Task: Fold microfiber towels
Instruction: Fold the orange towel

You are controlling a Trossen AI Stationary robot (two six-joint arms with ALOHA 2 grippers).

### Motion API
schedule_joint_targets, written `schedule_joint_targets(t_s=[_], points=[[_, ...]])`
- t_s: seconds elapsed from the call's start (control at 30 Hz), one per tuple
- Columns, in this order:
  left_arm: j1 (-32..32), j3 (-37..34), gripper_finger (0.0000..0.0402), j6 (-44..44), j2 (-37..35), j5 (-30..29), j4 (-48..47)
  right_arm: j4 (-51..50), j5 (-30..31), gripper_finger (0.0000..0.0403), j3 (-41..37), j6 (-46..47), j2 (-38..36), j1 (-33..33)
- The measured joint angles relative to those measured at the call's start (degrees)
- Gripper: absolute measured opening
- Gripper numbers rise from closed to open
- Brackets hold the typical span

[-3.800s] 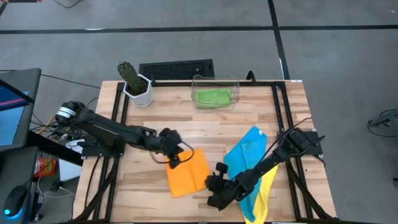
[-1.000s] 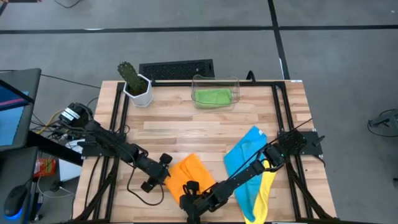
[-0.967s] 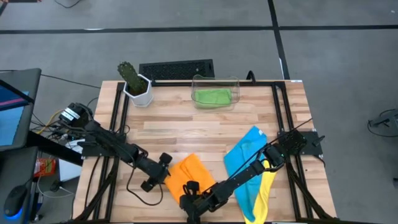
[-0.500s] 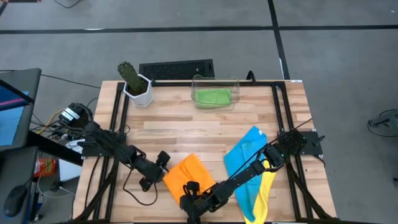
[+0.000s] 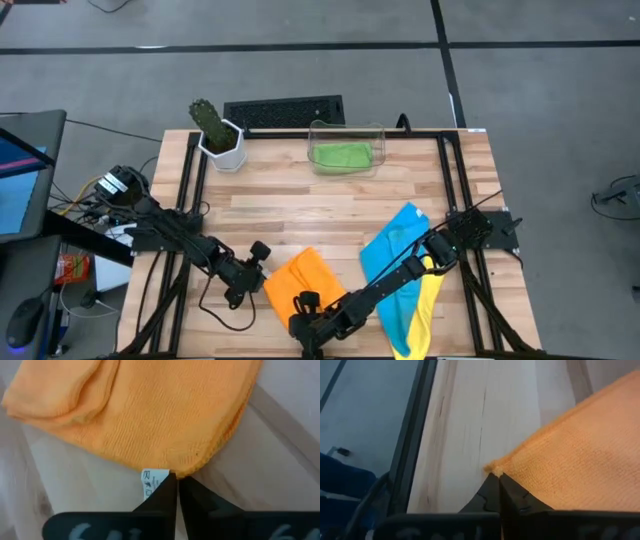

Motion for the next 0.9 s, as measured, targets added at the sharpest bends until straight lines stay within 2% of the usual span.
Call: schedule_joint_targets(t_s=[0.23, 0.33, 0.53, 0.9], points=[[0.0, 2.2, 0.0002, -4.7, 0.0, -1.2, -7.7, -0.4, -3.3, 0.0016, -0.1, -5.4, -0.6, -1.9], [0.0, 2.2, 0.0001, -7.1, -0.2, 0.1, -8.2, -1.1, -5.9, 0.0011, -0.1, -5.8, -0.8, -3.1], [0.0, 2.4, 0.0000, -12.0, -0.2, 1.7, -8.2, -3.0, -6.8, 0.0012, -0.3, -6.4, -2.3, -3.0], [0.0, 6.8, 0.0000, -13.0, -0.2, 3.2, -8.5, -5.9, -6.9, 0.0012, -0.2, -4.3, -5.5, -2.5]])
